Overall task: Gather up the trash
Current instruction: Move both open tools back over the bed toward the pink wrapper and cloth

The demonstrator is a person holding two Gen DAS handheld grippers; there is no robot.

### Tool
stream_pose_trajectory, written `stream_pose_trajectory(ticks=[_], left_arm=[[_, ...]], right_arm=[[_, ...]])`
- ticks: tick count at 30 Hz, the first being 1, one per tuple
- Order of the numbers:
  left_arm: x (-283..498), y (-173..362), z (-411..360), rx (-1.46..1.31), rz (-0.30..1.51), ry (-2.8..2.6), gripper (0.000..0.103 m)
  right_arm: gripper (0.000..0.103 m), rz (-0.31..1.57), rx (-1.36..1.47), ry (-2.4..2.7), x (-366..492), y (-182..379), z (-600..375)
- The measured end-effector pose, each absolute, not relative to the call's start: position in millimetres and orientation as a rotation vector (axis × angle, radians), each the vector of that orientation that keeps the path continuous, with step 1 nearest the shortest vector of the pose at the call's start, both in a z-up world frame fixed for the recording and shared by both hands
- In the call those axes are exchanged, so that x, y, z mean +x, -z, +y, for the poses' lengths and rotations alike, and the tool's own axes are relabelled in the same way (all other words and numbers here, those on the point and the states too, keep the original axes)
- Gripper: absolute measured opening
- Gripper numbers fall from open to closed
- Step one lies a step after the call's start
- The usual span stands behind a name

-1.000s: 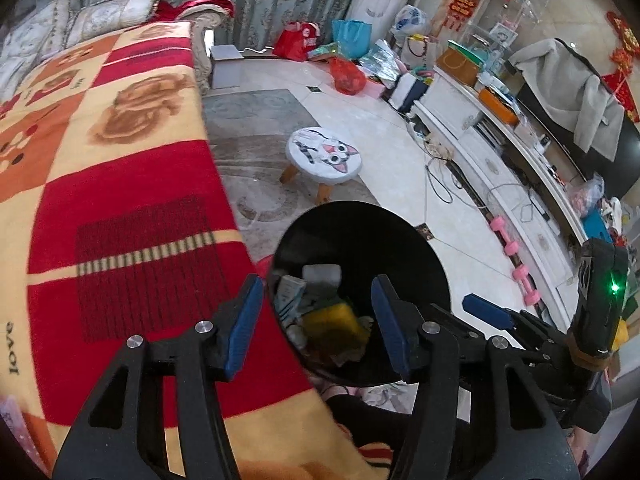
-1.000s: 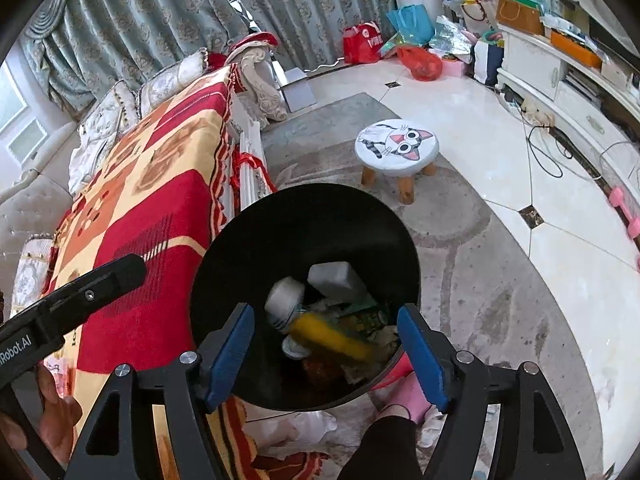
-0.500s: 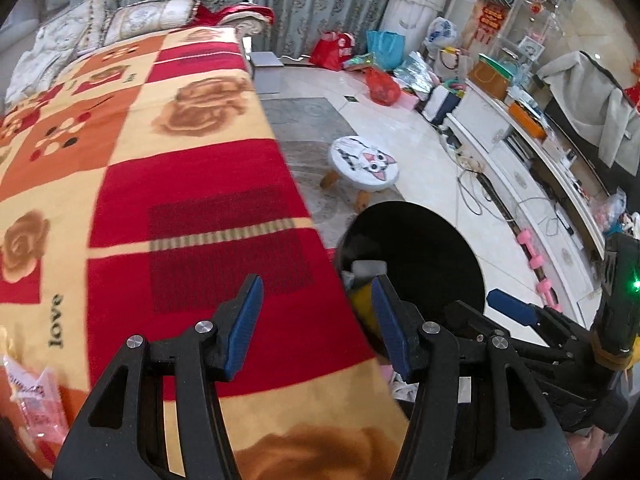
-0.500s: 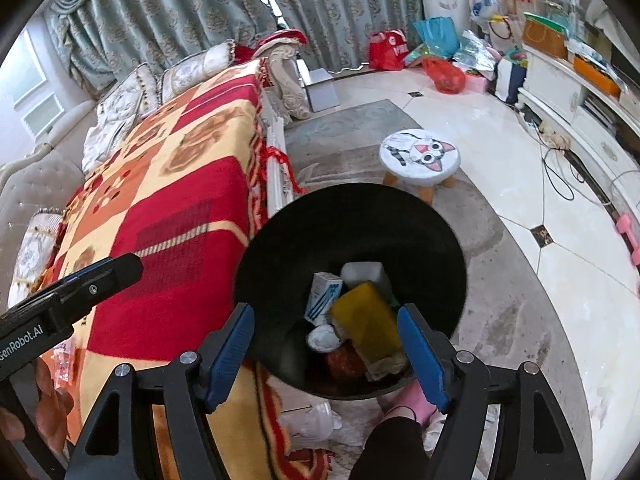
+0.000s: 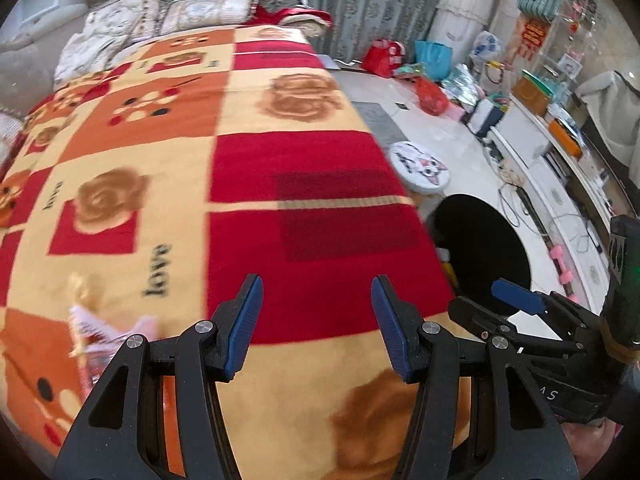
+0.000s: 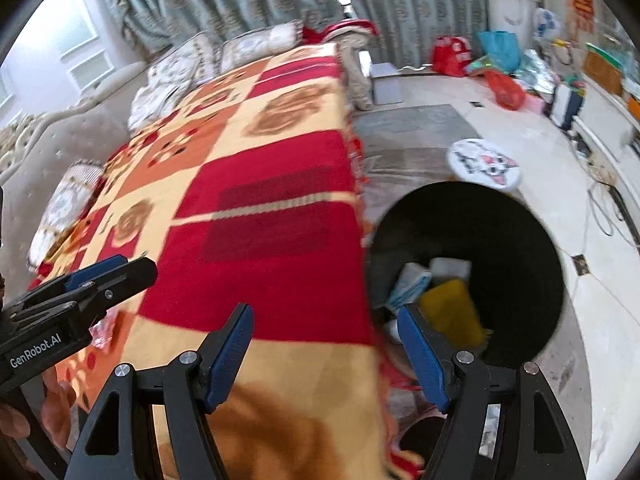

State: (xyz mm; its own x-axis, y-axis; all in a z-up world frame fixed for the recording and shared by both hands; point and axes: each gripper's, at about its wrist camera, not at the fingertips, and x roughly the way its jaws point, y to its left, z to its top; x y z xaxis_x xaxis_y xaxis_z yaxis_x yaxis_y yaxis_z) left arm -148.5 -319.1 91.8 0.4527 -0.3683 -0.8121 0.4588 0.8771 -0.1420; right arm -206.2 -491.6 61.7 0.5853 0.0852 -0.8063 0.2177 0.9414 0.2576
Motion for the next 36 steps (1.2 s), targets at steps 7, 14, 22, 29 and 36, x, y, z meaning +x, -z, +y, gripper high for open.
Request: stream_pose_trajectory(ticks=[7, 14, 22, 29, 36], left_arm=[[-142.7, -92.9, -234.5, 0.068, 0.985, 0.401, 0.055], [-129.4, -91.1, -145.4, 0.032, 1.001, 0.243, 0.055], [-116.7, -83.8, -83.0, -0.038, 1.028, 0.139, 0.055], [-100.9, -69.4, -68.5, -0.095, 1.073, 0.133, 0.055], [-94.2, -63.8, -72.2, -0.121, 1.078, 0.166, 0.055]], right_arm=[[0.072, 0.997, 0.300, -0.070, -187.8, -54.9, -436.4], [0.078, 1.017, 0.201, -0.389, -165.2, -55.0, -355.6], [0.081, 1.031, -0.072, -0.626, -126.4, -51.4, -272.1], [0.082, 1.082, -0.245, -0.737, -96.4, -30.3, -234.5], [0.043, 1.043, -0.256, -0.689, -99.7, -24.4, -238.4]])
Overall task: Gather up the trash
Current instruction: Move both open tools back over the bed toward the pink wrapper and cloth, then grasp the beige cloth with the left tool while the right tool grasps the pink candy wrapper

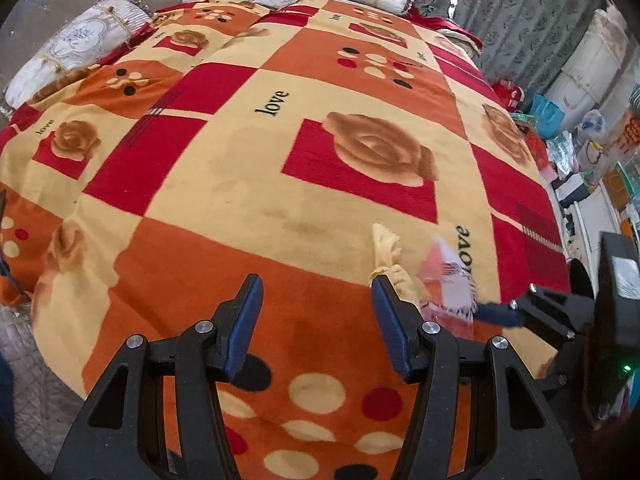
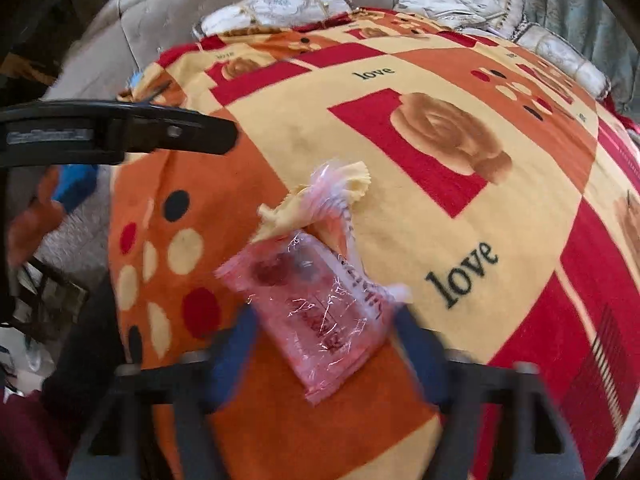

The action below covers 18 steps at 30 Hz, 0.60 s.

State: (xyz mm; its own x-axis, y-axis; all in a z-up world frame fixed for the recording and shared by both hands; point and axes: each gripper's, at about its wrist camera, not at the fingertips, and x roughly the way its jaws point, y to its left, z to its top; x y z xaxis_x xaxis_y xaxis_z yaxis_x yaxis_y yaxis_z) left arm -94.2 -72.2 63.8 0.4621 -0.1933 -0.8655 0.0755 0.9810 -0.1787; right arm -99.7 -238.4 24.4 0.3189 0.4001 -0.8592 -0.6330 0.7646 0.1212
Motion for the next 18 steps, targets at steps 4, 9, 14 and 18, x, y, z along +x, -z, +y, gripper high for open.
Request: stream_pose_trajectory(ticks=[4, 9, 14, 18], left_arm=[[-91.6, -59.8, -87.4, -0.142, 1.080, 0.226, 0.055], [-88.5, -50.4, -115.5, -0.151, 1.093, 0.280, 0.055], [-93.0, -44.7, -140.3, -0.169, 1.110, 0.331, 0.055], [-100.0, -45.3, -157.5, -0.152, 1.104, 0.369, 0.055]], right_arm=[[0.033, 1.015, -0.193, -0.602, -115.6, -37.0, -268.3], [0.032, 1.000, -0.103, -0.476, -137.6, -49.8, -315.8], [0.032, 1.020, -0.064, -0.368, -150.8, -44.2, -343.7], [0.032, 1.021, 0.000, -0.318, -157.8, -42.9, -364.3]])
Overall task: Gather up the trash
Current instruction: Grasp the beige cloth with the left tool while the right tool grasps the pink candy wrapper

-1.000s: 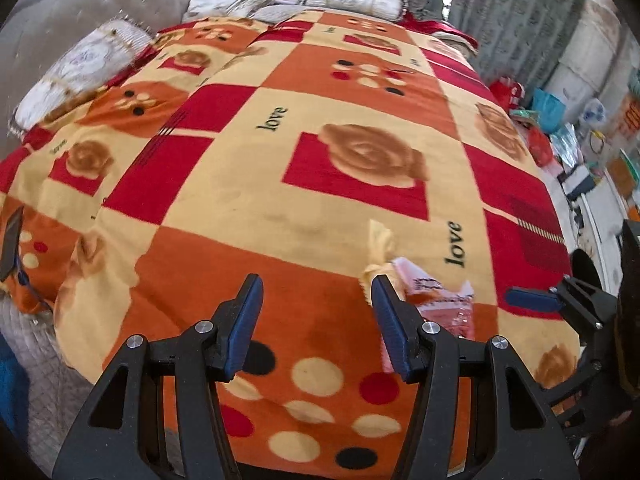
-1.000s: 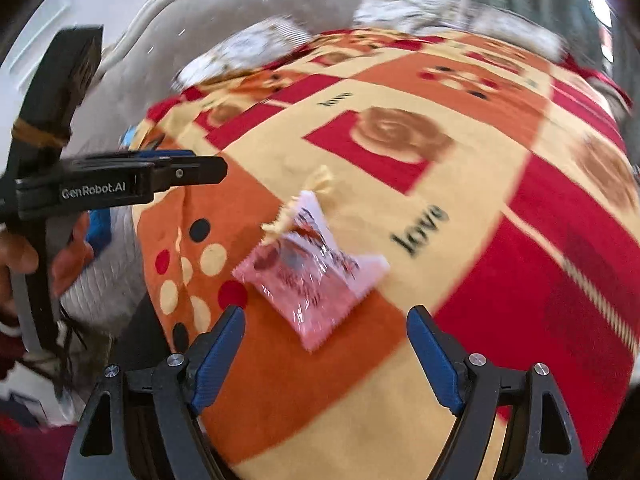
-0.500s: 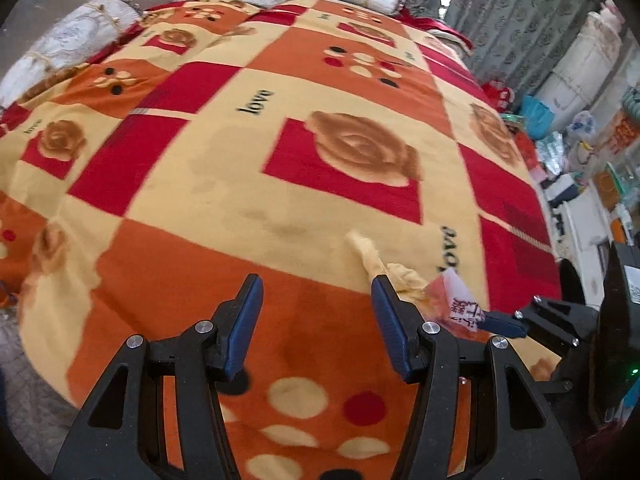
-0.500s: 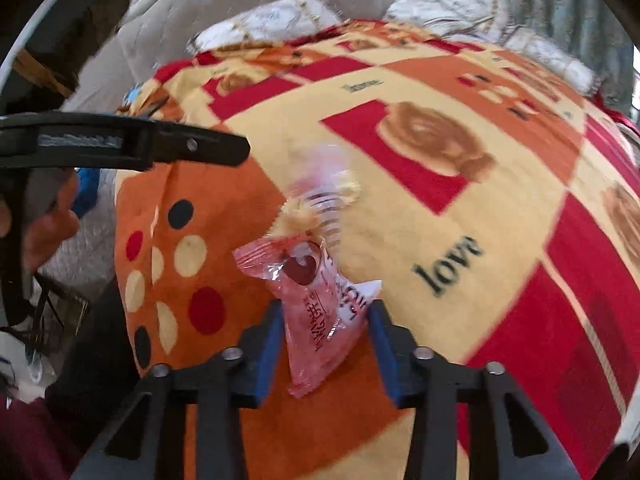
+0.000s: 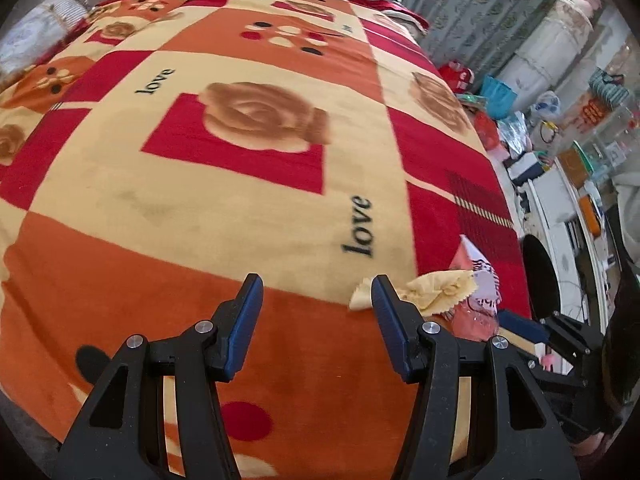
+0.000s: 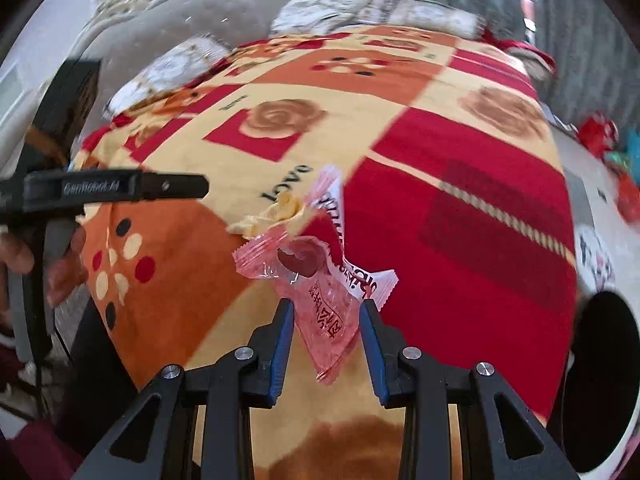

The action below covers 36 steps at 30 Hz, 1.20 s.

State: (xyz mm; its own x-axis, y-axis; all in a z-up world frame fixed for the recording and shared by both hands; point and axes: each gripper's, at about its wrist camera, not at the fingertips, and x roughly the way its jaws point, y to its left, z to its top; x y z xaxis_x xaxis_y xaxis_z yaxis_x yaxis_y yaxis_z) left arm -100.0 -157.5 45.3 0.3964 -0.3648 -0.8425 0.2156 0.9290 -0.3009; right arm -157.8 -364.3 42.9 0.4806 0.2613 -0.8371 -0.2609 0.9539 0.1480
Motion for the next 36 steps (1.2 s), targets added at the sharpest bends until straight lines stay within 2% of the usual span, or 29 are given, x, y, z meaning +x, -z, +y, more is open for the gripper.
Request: stream_pose_trajectory(ticks=[9, 14, 23, 24, 25, 27, 33, 36], left_arm=[[-109.3, -51.3, -217.6, 0.107, 1.022, 0.579, 0.055], [-103.5, -48.4, -245.5, 0.245, 0.979, 0.674, 0.059], [-89.8, -29.7, -271.7, 0.330, 1.030, 0.797, 0.058], [-89.3, -28.9, -272.8, 0.331, 1.033, 0.795, 0.049], [-85.8, -26.6, -274.5, 0.324, 1.045, 0.789, 0.032], [-80.9, -24.6, -274.6, 0.286, 1.068, 0.772, 0.023], [-94.5, -40.2, -283.7, 0.296, 0.990, 0.791, 0.025], [-95.2, -42.9, -293.3, 0.332, 0.973, 0.799, 0.050]], right_arm=[[0.032, 1.029, 0.078, -0.265, -162.0, -39.9, -392.2], [0.032, 1.041, 0.083, -0.265, -159.6, -36.5, -394.2], [0.032, 1.052, 0.057, -0.239, -155.5, -32.5, -396.7], [0.032, 1.050, 0.056, -0.231, -156.3, -32.4, -398.5], [0.032, 1.049, 0.057, -0.223, -157.1, -32.7, -400.7], [0.032, 1.045, 0.065, -0.201, -159.4, -33.6, -406.9], [0.031, 1.055, 0.131, -0.155, -166.9, -31.6, -432.3], [0.031, 1.058, 0.143, -0.129, -167.9, -29.9, -439.6]])
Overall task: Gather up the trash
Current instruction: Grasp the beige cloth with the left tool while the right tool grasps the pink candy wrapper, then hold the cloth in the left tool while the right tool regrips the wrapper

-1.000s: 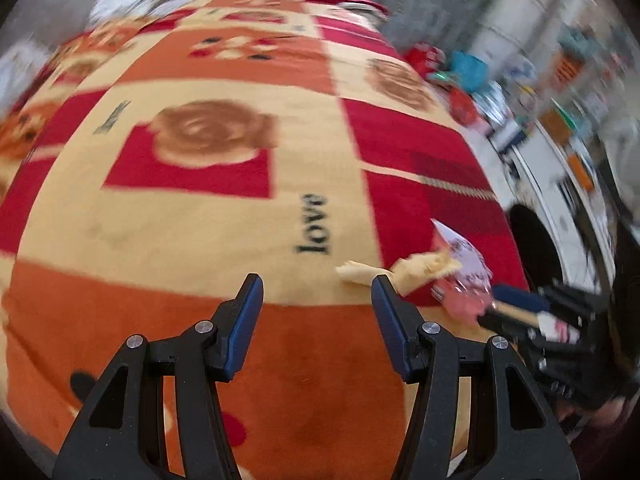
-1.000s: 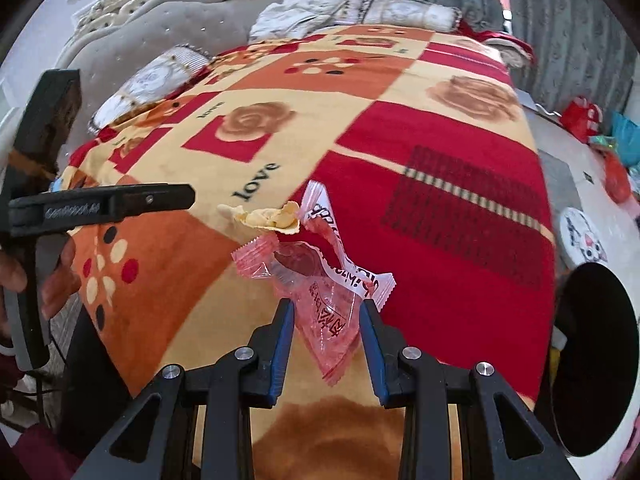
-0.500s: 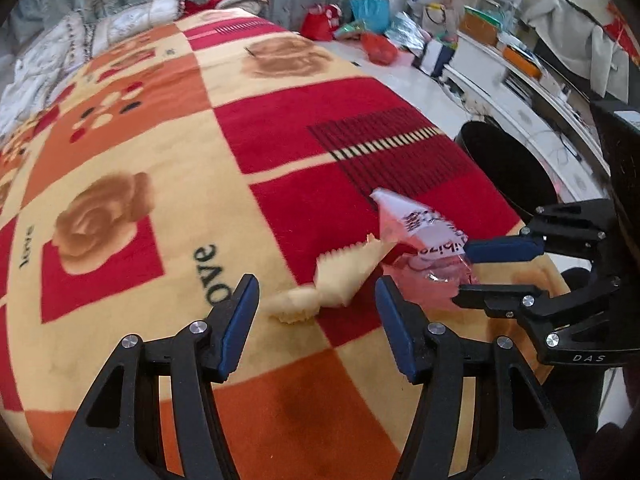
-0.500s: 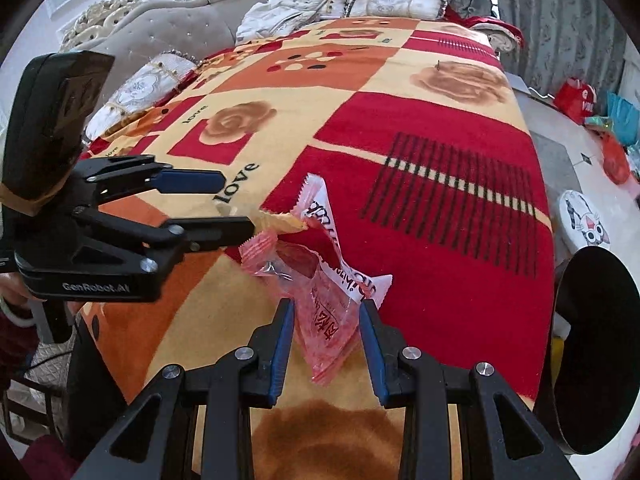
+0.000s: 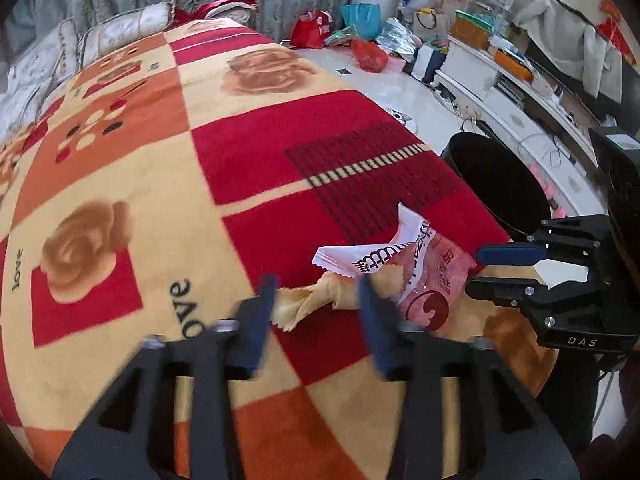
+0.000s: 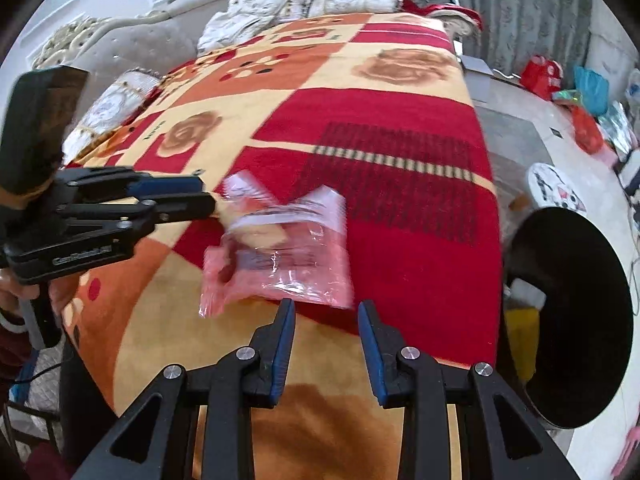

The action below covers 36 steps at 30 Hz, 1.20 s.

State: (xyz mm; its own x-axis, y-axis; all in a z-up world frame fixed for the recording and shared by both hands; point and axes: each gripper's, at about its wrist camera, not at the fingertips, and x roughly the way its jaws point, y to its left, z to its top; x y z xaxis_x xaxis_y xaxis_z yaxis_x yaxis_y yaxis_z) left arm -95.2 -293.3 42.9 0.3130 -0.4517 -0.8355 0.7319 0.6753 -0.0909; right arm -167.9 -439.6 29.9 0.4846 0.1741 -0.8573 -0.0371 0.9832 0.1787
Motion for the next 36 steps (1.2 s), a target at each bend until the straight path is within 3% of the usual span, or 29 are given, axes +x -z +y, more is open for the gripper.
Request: stream_pose_trajectory(ticks=[5, 8, 14, 15, 16, 17, 19, 30, 34, 36], left_arm=[[-86.0, -35.6, -301.8, 0.328, 1.010, 0.791, 0.050], [-82.9, -26.9, -306.2, 0.330, 1.049, 0.805, 0.049], [-88.3, -16.0, -315.0, 0.394, 1.065, 0.845, 0.049], [-87.7, -15.8, -314.5, 0.387, 1.068, 0.846, 0.045], [-86.6, -16.0, -314.1, 0.382, 1.069, 0.844, 0.032], [-86.2, -16.8, -313.1, 0.379, 1.067, 0.835, 0.025], [-86.7, -18.1, -308.3, 0.358, 1.075, 0.830, 0.021], [-104.2, -24.2, -293.1, 0.329, 1.056, 0.824, 0.019], [-102.4, -29.9, -268.3, 0.318, 1.034, 0.763, 0.018], [-96.4, -30.8, -250.3, 0.292, 1.036, 0.706, 0.018]], right_arm=[[0.031, 1.010, 0.130, -0.160, -174.3, -40.2, -440.9], [0.043, 1.005, 0.176, -0.145, -173.2, -43.4, -448.0], [0.045, 1.008, 0.289, -0.171, -164.9, -36.0, -459.4], [0.045, 1.009, 0.298, -0.174, -164.6, -35.1, -459.8], [0.045, 1.010, 0.306, -0.179, -164.3, -34.2, -459.5], [0.045, 1.007, 0.312, -0.187, -164.0, -34.0, -458.7], [0.045, 0.994, 0.322, -0.200, -163.8, -35.2, -457.4], [0.045, 0.998, 0.406, -0.214, -133.0, -19.4, -441.3], [0.034, 1.020, 0.352, -0.186, -134.2, -14.9, -438.1], [0.024, 1.017, 0.306, -0.162, -136.6, -14.6, -437.5]])
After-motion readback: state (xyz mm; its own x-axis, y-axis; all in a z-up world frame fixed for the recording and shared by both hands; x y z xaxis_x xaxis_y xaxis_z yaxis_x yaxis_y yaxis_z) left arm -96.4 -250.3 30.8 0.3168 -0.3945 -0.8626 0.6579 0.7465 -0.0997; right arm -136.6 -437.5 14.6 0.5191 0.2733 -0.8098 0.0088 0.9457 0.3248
